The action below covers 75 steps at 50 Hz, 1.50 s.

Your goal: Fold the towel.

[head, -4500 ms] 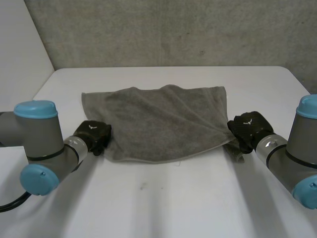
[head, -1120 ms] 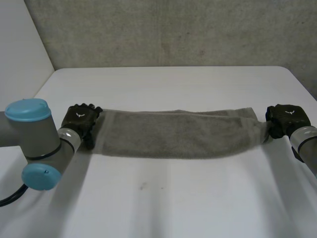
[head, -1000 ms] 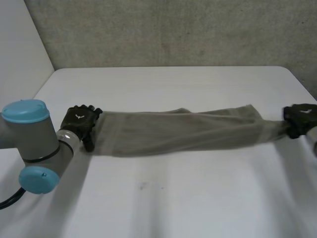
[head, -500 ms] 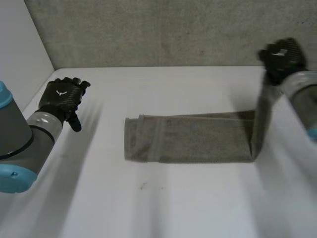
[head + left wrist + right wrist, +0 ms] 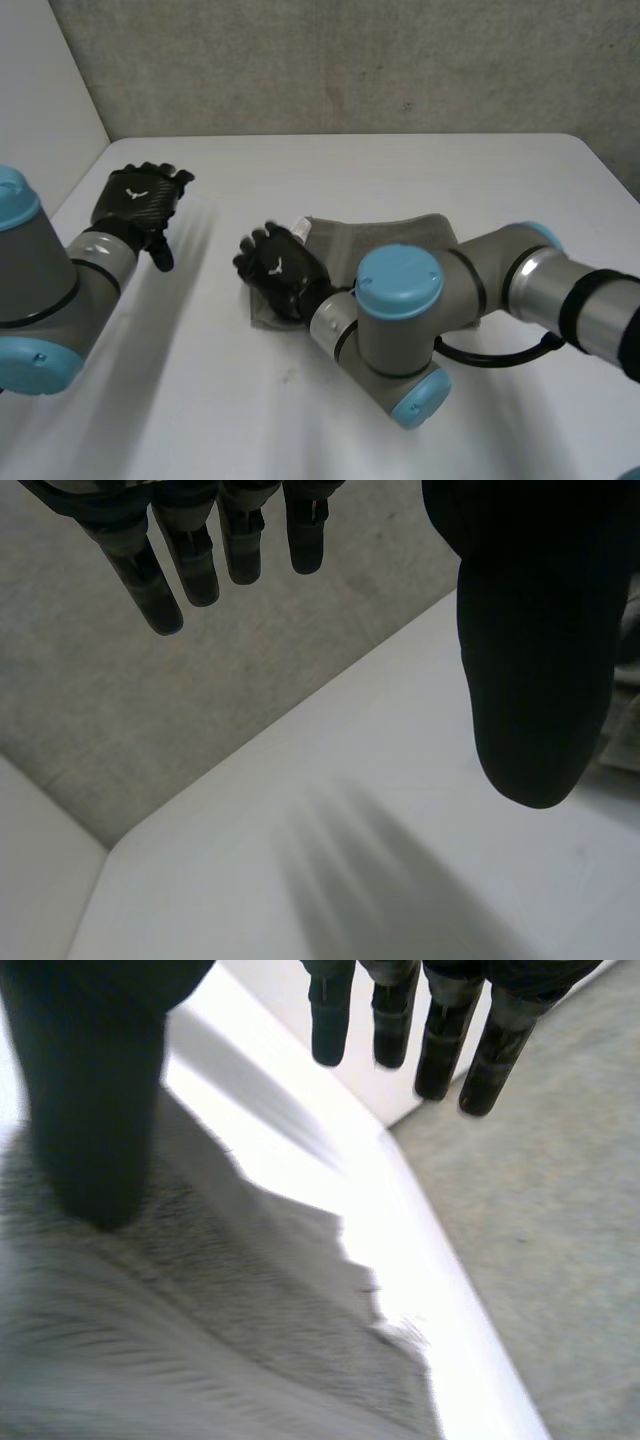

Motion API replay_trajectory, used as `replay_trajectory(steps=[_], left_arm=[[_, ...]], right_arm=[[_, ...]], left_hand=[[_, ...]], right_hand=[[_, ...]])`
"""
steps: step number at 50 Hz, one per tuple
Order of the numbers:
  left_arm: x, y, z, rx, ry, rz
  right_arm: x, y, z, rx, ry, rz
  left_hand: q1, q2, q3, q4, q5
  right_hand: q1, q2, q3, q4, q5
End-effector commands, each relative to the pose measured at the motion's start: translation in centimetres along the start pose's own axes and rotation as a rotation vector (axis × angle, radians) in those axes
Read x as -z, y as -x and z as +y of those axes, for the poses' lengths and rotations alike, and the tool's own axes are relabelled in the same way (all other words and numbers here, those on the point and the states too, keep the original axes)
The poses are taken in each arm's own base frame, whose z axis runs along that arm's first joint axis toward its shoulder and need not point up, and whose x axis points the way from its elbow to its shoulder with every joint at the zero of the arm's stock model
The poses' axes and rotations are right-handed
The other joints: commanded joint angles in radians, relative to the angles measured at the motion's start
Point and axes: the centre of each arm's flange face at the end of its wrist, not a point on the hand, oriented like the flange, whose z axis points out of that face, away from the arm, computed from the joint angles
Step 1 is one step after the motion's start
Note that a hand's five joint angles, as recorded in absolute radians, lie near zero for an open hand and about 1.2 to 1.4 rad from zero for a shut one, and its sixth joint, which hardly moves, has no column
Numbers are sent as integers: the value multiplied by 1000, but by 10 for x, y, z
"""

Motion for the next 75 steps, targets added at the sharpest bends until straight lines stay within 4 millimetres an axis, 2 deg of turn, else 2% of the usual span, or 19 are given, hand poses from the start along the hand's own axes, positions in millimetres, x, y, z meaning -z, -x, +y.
replay_trajectory(steps=[1,3,8,14,20,28,33,42,45,49,50,52,53,58,63,66,67,68,75], left_arm=[[-5,-27,-11,22,-46,67],[-6,-37,-18,72,-70,93],[-9,-59,-21,157,-81,153],[-16,-97,-7,169,-54,232],[-20,-112,15,159,-3,255],[-18,-119,38,150,71,270],[-10,-116,43,143,101,245],[11,-108,27,138,96,198],[16,-97,12,144,63,164],[23,-72,-6,159,25,72],[23,-72,-7,159,25,72],[25,-49,-14,171,8,-4],[25,-48,-14,171,8,-4],[25,-22,-21,188,-14,-70],[22,-21,-20,190,-19,-73],[19,-20,-23,193,-32,-67],[15,-21,-24,194,-41,-62],[11,-24,-23,194,-48,-52],[-5,-46,-21,195,-72,19]], right_arm=[[16,-77,-23,-110,1,206],[40,-125,-18,-258,29,321],[77,-156,4,-384,133,388],[114,-147,60,-484,373,385],[133,-139,91,-529,452,382],[142,-124,119,-550,463,360],[132,-127,131,-507,462,371],[117,-156,112,-412,370,414],[102,-159,80,-330,281,395],[64,-122,13,-235,101,267],[64,-122,12,-235,101,266],[44,-88,-9,-211,48,174],[44,-88,-10,-211,48,174],[22,-22,-10,-139,51,-4],[19,3,-4,-127,51,-78],[20,-5,-11,-142,34,-62],[23,-16,-19,-149,21,-35],[27,-28,-28,-172,8,-4],[52,-94,-19,-397,55,203]], left_hand=[[33,26,26,26,13],[36,29,29,29,16],[39,32,32,32,19],[39,32,32,32,19],[42,35,35,35,22],[45,38,38,37,25],[45,38,38,37,25],[33,26,26,26,13],[33,26,26,26,13],[33,26,26,26,13],[33,26,26,26,13],[30,23,23,23,11],[30,23,23,23,11],[33,26,26,26,13],[33,26,26,26,13],[33,26,26,26,13],[33,26,26,26,13],[33,26,26,26,13],[42,35,35,35,22]], right_hand=[[-63,-100,-104,-104,-124],[-63,-100,-104,-104,-124],[-63,-100,-104,-104,-124],[-63,-100,-104,-104,-124],[44,7,4,4,-17],[396,360,356,356,336],[1002,965,962,962,941],[1158,1122,1118,1118,1098],[1158,1122,1118,1118,1098],[1158,1122,1118,1118,1098],[1158,1122,1118,1118,1098],[1158,1122,1118,1118,1098],[1158,1122,1118,1118,1098],[1158,1122,1118,1118,1098],[1158,1122,1118,1118,1098],[901,865,861,861,841],[268,231,227,227,207],[-63,-100,-104,-104,-124],[-63,-100,-104,-104,-124]])
